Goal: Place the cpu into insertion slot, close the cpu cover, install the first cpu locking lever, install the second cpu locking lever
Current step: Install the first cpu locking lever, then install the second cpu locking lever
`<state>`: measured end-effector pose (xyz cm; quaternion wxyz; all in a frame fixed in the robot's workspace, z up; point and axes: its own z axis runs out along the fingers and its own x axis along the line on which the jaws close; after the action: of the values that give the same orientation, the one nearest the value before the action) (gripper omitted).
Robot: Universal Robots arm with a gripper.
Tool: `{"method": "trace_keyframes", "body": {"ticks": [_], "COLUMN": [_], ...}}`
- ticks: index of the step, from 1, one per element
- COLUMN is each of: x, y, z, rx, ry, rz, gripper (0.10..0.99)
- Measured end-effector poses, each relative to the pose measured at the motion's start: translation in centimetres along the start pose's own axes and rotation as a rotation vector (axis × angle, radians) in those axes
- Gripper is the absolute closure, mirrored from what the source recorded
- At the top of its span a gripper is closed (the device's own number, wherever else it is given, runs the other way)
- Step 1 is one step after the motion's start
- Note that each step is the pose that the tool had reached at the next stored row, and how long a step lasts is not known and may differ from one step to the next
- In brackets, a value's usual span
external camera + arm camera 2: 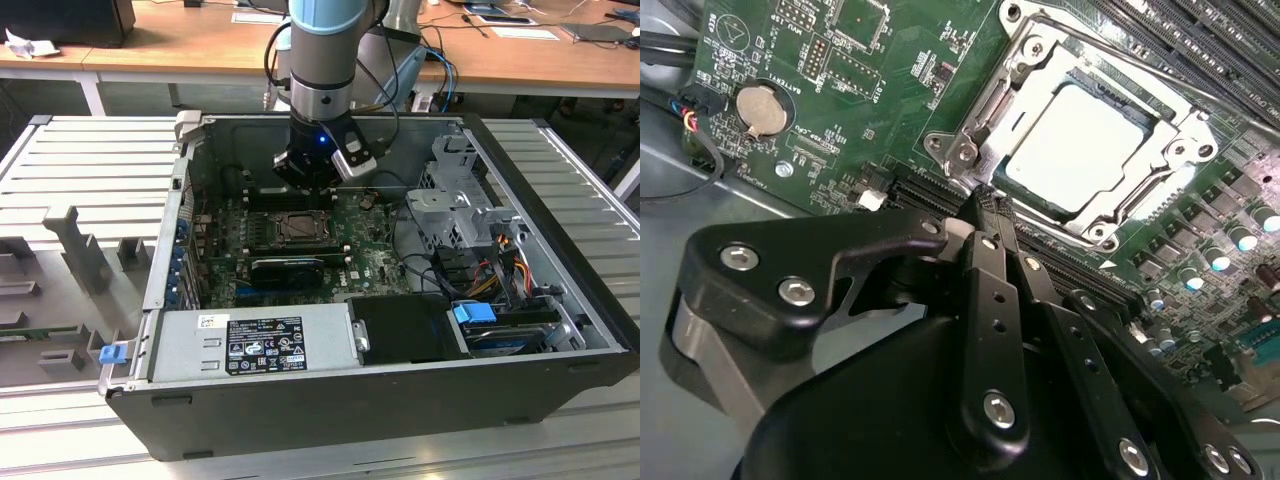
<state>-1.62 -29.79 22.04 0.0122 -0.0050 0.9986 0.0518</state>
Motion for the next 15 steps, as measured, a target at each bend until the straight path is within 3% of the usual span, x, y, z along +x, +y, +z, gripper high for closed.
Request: {"method": "trace_keyframes", "body": {"ticks": [5, 15], "x": [0.0, 0.01], "y": [-0.23, -1.63], "z": [-0.03, -0.17], "rx": [0.0, 0.0], "ry": [0.0001, 0.0001], "rz": [0.0, 0.0], "gripper": [0.98, 0.98]}}
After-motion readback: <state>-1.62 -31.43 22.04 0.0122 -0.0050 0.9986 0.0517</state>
